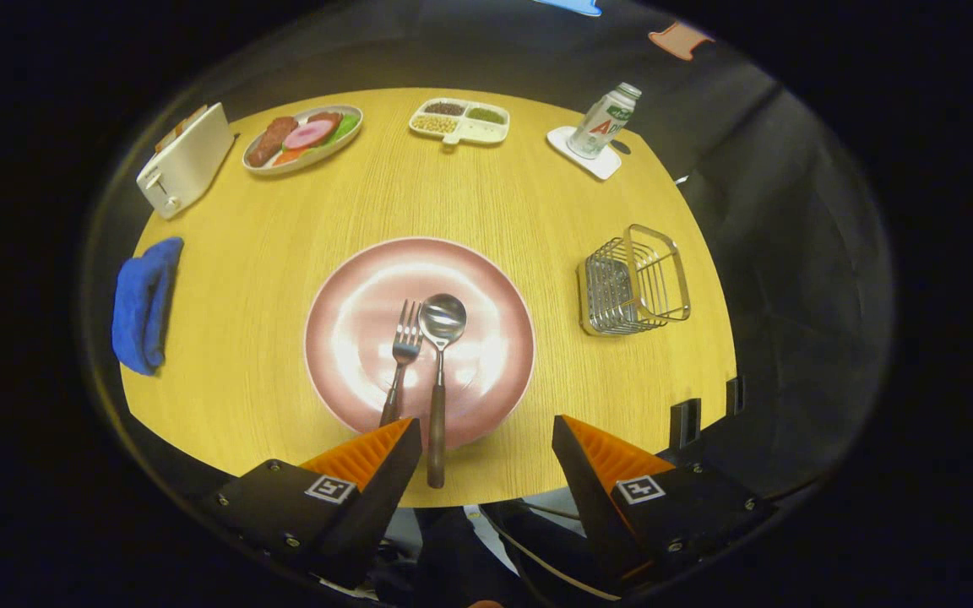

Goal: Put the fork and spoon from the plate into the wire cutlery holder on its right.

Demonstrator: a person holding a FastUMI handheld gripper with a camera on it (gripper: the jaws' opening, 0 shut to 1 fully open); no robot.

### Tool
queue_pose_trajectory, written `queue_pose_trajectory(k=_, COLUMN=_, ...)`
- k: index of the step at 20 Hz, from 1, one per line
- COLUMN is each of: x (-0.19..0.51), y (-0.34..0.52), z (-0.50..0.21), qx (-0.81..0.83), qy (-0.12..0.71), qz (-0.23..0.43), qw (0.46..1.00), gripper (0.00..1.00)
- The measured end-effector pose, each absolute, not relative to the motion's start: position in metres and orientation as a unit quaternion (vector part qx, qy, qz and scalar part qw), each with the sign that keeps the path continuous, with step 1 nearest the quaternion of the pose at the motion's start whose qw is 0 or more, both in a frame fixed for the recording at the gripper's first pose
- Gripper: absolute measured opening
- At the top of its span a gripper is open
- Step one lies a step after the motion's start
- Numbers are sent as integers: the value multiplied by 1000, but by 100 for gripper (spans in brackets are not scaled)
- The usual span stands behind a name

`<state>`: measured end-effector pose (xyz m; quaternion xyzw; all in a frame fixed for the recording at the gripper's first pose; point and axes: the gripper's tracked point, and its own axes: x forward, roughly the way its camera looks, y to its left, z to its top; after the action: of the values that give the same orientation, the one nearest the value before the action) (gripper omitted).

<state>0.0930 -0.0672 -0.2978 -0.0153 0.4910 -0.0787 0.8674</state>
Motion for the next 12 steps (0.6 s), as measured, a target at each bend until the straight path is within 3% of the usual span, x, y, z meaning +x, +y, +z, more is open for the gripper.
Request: queue_pose_trajectory(k=12, x=118, y=-56, z=-347, qx=2, qy=537, qz=-52, qw=842, gripper=96)
